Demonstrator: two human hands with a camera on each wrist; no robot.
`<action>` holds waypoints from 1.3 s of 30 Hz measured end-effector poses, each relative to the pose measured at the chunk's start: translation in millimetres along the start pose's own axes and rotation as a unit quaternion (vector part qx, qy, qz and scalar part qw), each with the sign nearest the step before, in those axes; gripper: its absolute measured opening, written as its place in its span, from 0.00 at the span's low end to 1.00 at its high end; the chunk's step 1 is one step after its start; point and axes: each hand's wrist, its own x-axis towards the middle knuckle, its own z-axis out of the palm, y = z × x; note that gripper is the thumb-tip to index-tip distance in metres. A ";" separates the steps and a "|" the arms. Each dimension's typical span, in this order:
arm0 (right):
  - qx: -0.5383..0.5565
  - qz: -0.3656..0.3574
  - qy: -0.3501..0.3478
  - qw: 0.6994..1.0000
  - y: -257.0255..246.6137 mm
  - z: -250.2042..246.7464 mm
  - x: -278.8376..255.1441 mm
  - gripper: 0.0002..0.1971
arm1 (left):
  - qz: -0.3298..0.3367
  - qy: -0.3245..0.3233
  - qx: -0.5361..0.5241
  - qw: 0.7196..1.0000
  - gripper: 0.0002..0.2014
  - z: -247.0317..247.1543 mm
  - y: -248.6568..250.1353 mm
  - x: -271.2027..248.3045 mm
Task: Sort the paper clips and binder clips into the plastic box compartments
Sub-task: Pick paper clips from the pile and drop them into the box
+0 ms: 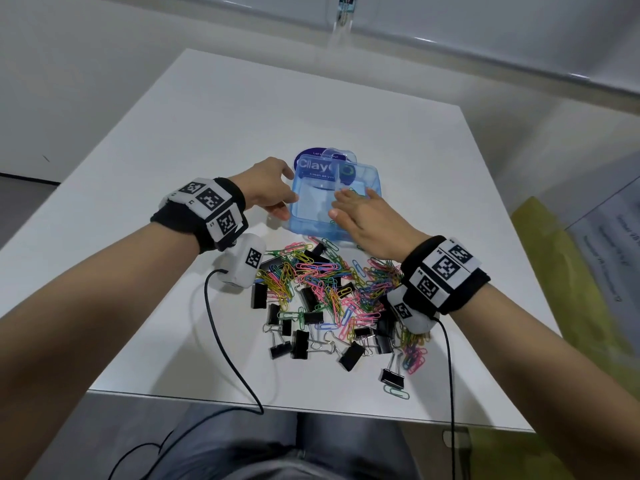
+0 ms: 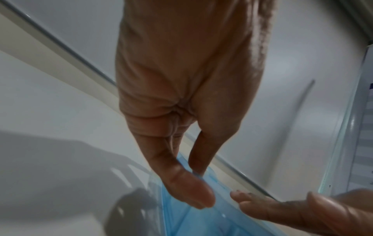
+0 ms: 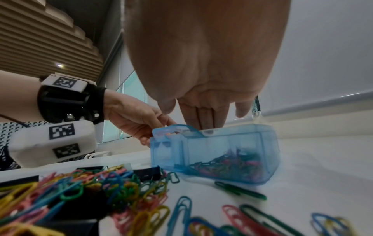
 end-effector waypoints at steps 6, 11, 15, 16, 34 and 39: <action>-0.015 0.018 -0.007 1.000 1.8 -0.2 -3.3 0.21 | -0.008 0.001 0.001 1.000 0.26 -0.2 2.1 -1.5; 0.005 0.031 0.003 1.000 3.2 0.6 -4.7 0.25 | -0.009 0.006 0.008 1.000 0.26 0.9 2.6 -0.6; 0.005 0.051 -0.019 0.999 3.1 8.4 -3.7 0.28 | -0.013 0.009 0.010 1.000 0.26 1.3 3.5 -1.1; 0.019 0.055 -0.022 0.998 2.1 5.7 -6.8 0.30 | -0.014 0.010 0.009 1.000 0.26 1.6 3.6 -1.6; 0.075 0.154 -0.146 0.974 22.1 4.0 -80.3 0.34 | -0.001 0.017 0.019 1.000 0.25 2.4 3.6 -1.6; 0.071 0.105 -0.142 0.982 19.4 -6.6 -69.3 0.34 | 0.006 0.019 0.025 0.999 0.25 1.7 1.6 -1.8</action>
